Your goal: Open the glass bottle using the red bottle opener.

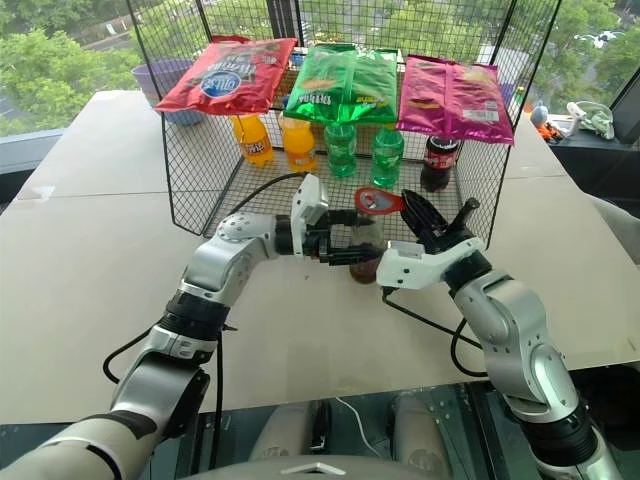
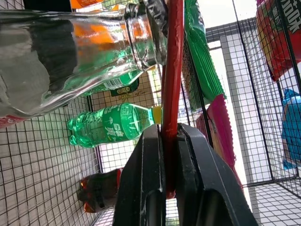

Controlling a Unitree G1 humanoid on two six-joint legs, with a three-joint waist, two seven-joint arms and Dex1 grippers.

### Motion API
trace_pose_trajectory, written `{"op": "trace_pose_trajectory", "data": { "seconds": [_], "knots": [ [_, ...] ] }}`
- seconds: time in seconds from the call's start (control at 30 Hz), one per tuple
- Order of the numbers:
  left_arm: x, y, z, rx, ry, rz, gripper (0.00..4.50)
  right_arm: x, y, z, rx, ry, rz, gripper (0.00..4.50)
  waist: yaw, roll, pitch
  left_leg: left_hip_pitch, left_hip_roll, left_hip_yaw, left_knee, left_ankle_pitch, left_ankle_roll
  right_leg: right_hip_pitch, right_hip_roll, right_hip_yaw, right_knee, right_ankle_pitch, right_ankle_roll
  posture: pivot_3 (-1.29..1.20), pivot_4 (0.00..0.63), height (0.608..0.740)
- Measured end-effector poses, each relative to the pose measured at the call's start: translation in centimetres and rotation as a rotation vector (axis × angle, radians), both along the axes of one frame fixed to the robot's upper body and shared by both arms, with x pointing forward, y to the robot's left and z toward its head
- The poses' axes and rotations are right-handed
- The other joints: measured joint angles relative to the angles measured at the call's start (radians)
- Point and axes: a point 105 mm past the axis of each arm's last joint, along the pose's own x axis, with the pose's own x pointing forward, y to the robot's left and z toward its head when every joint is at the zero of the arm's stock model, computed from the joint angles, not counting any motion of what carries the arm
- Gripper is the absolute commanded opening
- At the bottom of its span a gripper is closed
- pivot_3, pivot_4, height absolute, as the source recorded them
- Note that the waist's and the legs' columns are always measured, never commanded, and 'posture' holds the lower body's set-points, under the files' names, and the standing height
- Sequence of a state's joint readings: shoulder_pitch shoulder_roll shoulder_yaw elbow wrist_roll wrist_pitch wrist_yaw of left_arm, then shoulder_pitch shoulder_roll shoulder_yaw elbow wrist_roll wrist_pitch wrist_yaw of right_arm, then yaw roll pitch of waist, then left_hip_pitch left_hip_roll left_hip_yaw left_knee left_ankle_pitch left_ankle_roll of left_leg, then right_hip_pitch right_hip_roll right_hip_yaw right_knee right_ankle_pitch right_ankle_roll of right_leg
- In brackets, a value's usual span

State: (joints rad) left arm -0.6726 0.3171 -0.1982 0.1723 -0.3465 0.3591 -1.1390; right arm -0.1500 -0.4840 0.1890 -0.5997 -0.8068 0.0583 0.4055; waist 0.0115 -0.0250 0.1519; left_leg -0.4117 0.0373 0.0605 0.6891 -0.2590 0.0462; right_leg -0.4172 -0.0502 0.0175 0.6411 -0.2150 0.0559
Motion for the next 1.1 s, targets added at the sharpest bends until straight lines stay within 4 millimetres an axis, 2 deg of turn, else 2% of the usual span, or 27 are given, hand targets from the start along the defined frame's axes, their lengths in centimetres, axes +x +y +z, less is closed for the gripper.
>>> {"op": "trace_pose_trajectory", "data": {
  "seconds": [0.33, 0.63, 0.9, 1.03, 1.1],
  "knots": [
    [0.0, -0.1, 0.1, 0.003, -0.013, -0.001, 2.36, 0.1, -0.1, 0.2, -0.008, -0.002, 0.002, 0.00, 0.000, 0.000, 0.000, 0.000, 0.000, 0.000, -0.001, 0.000, 0.000, 0.000, 0.000, 0.000, -0.001, 0.001, -0.001, 0.00, 0.150, 0.740],
    [0.0, -0.3, 0.1, -0.009, -0.017, -0.004, 2.36, 0.5, 0.1, 1.1, -0.106, -0.018, 0.033, 0.00, 0.001, 0.001, 0.001, -0.001, 0.000, 0.000, -0.001, 0.000, 0.000, 0.000, 0.000, -0.001, -0.001, 0.001, -0.002, 0.00, 0.150, 0.740],
    [0.0, -0.5, 0.2, -0.024, -0.023, -0.009, 2.36, 1.2, -0.3, 3.5, -0.125, -0.039, 0.040, 0.00, 0.002, 0.001, 0.002, -0.003, 0.000, 0.001, -0.001, 0.000, 0.000, -0.002, 0.000, -0.001, -0.002, 0.001, -0.002, 0.00, 0.150, 0.740],
    [0.0, -0.6, 0.2, -0.027, -0.025, -0.009, 2.36, 1.4, -1.6, 4.5, -0.006, -0.023, -0.010, 0.00, 0.003, 0.001, 0.002, -0.004, 0.000, 0.001, -0.001, 0.000, 0.000, -0.002, 0.000, -0.001, -0.002, 0.001, -0.002, 0.00, 0.150, 0.740],
    [0.0, -0.6, 0.2, -0.029, -0.024, -0.008, 2.36, 0.9, -2.6, 4.8, 0.154, 0.022, -0.040, 0.00, 0.004, 0.001, 0.002, -0.004, 0.000, 0.001, -0.002, 0.000, 0.000, -0.002, 0.000, -0.002, -0.002, 0.001, -0.002, 0.00, 0.150, 0.740]
  ]
}}
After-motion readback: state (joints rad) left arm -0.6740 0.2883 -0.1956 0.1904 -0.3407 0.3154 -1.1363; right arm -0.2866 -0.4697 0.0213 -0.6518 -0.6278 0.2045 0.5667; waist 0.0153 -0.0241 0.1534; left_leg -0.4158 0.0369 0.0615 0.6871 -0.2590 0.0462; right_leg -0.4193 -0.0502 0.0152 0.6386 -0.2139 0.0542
